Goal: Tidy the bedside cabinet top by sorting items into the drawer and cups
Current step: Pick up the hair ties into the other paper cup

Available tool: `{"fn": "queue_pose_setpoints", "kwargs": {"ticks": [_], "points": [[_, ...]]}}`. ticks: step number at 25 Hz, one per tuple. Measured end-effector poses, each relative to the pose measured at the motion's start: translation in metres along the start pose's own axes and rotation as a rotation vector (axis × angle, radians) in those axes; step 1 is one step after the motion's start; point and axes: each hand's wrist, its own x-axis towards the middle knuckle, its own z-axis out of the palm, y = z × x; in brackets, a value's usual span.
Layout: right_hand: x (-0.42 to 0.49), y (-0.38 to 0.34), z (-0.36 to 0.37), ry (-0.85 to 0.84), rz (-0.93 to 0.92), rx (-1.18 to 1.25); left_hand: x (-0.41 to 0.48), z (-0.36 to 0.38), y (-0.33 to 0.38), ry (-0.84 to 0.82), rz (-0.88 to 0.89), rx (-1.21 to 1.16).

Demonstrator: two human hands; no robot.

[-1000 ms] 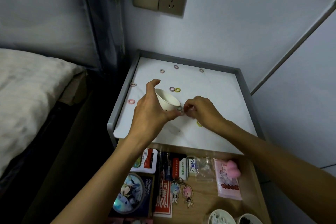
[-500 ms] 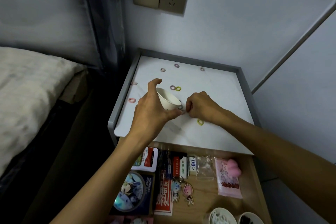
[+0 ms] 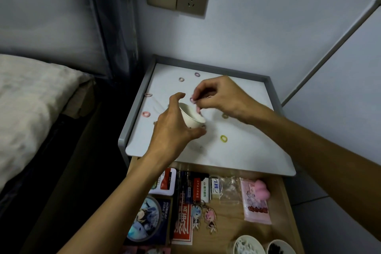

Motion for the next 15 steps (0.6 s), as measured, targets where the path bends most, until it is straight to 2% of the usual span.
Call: {"fn": "queue_pose_setpoints", "kwargs": {"ticks": [3,7,10,13,15], "points": [[-0.004,-0.002,0.012,-0.171,-0.071,-0.142,0.000,0.002,0.001,0.004,0.023,-0.031],[-0.010,0.009,-0.007,0.016,-0.044,0.005,0.000,-0.003,0.001,0.034,-0.017,-0.031],[-0.022,0.050,-0.021,0.107,0.126,-0.201,0.001,-0.006,0.001,0.050,-0.025,-0.041],[-0.044,0.099,-0.010,0.009,0.379,-0.454,0.003,-0.009,-0.001,0.074,-0.019,-0.044],[-0.048,0.114,0.005,0.030,0.378,-0.488,0.005,-0.014,-0.002,0.102,-0.031,-0.051]]}}
